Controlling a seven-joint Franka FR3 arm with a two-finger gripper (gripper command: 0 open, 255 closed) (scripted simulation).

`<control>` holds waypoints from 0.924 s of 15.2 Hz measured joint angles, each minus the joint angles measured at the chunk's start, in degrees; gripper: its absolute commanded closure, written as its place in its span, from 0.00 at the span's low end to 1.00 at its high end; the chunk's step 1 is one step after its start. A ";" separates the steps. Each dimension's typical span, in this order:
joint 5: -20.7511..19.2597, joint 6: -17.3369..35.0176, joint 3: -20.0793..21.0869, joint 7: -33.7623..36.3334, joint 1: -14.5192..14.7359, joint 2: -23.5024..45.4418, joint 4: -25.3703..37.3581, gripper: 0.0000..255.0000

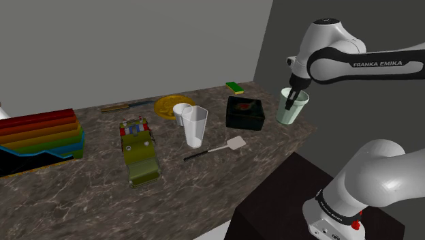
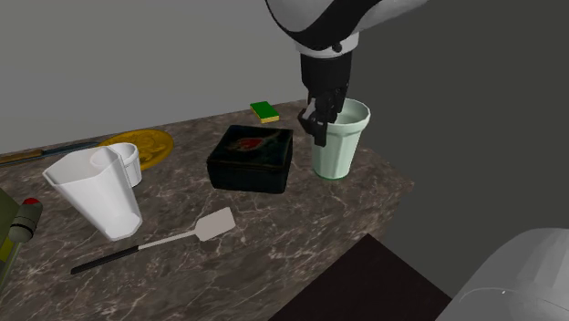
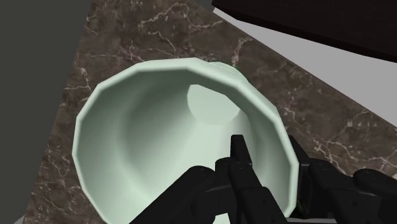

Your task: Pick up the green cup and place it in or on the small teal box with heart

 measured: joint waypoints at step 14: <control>1.88 -10.86 1.47 -1.94 0.63 -0.71 10.26 1.00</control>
